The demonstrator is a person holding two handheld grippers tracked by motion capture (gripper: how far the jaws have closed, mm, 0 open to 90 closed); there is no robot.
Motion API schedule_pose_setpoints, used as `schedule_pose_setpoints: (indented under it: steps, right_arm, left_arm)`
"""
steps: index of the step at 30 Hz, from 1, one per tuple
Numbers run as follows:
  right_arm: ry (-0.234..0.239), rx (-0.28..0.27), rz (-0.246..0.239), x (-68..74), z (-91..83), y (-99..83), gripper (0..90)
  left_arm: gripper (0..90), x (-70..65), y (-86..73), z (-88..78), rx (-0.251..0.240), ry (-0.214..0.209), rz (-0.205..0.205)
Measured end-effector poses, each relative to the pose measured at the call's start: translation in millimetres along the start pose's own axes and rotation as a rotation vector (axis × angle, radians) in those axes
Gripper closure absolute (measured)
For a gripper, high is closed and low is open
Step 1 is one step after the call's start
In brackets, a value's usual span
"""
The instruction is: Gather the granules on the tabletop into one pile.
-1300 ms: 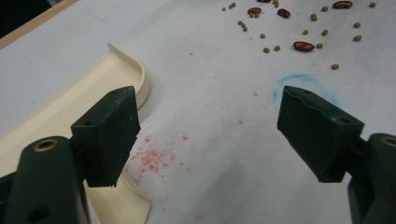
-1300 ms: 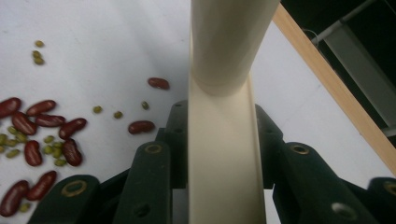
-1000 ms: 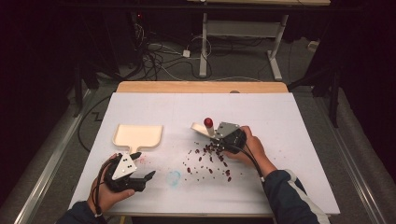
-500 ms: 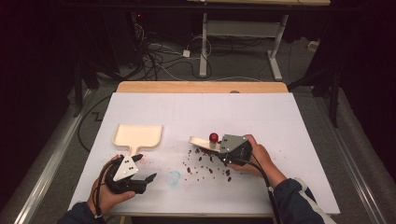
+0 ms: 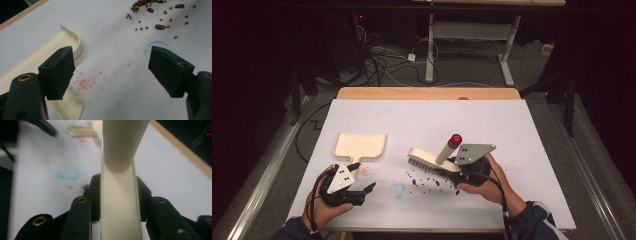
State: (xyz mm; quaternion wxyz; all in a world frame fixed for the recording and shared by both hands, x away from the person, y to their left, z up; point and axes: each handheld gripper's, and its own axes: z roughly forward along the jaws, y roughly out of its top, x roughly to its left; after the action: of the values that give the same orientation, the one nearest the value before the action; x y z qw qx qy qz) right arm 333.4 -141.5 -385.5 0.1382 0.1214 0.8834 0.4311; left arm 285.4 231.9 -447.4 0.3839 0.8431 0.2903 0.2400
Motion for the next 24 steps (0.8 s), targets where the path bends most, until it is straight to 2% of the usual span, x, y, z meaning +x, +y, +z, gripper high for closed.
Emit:
schedule_pose_setpoints:
  steps: [1, 2, 3, 4, 5, 6, 7, 8, 9, 13, 14, 15, 19, 21, 23, 24]
  right_arm:
    - [0.0, 0.0, 0.0, 0.0, 0.0, 0.0, 67.8]
    - [0.055, 0.011, 0.033, 11.4, 7.0, 1.0, 67.8]
    - [0.055, 0.011, 0.033, 11.4, 7.0, 1.0, 67.8]
    - [0.083, 0.019, 0.056, 16.2, 12.7, 0.6, 67.8]
    - [0.13, 0.035, 0.107, 25.7, 25.2, -1.1, 67.8]
    - [0.145, 0.044, 0.133, 29.8, 31.8, -2.5, 67.7]
    - [0.145, 0.044, 0.133, 29.8, 31.8, -2.5, 67.7]
    - [0.161, 0.055, 0.186, 35.4, 43.6, -5.6, 67.8]
    - [0.161, 0.055, 0.186, 35.4, 43.6, -5.6, 67.8]
    - [0.14, 0.045, 0.259, 38.0, 58.3, -11.5, 67.8]
    - [0.09, 0.044, 0.254, 37.0, 61.2, -12.4, 67.8]
    - [0.09, 0.044, 0.254, 37.0, 61.2, -12.4, 67.8]
    - [0.031, 0.051, 0.287, 24.7, 63.0, -17.1, 67.6]
    - [0.027, 0.055, 0.324, 16.3, 63.4, -21.1, 67.5]
    - [0.001, 0.057, 0.329, 9.6, 62.7, -23.5, 67.4]
    - [0.004, 0.058, 0.339, 6.3, 61.6, -24.2, 67.5]
  left_arm:
    - [20.4, 1.2, 0.0, -1.2, -0.004, 0.006, -0.005]
    - [20.4, 2.5, -0.2, -2.6, -0.008, 0.01, -0.009]
    - [20.4, 3.7, -0.5, -3.9, -0.012, 0.016, -0.012]
    - [20.4, 5.4, -0.6, -5.0, -0.021, 0.026, -0.009]
    - [20.4, 6.0, -1.2, -6.0, -0.019, 0.026, -0.024]
    - [20.3, 7.8, -1.5, -6.8, -0.026, 0.034, -0.018]
    - [20.3, 9.0, -2.0, -7.5, -0.031, 0.037, -0.025]
    - [20.4, 10.2, -2.4, -8.2, -0.033, 0.041, -0.028]
    - [20.4, 10.7, -3.1, -8.8, -0.026, 0.038, -0.043]
    - [20.4, 12.2, -4.6, -8.5, -0.024, 0.035, -0.053]
    - [20.4, 12.0, -4.6, -8.1, -0.023, 0.034, -0.053]
    - [20.4, 11.6, -4.5, -7.7, -0.022, 0.033, -0.052]
    - [20.4, 10.3, -4.1, -6.5, -0.015, 0.027, -0.044]
    - [20.4, 9.8, -4.0, -5.7, -0.012, 0.024, -0.042]
    - [20.4, 9.1, -3.9, -4.7, -0.011, 0.02, -0.04]
    - [20.4, 8.7, -3.8, -4.3, -0.009, 0.018, -0.037]
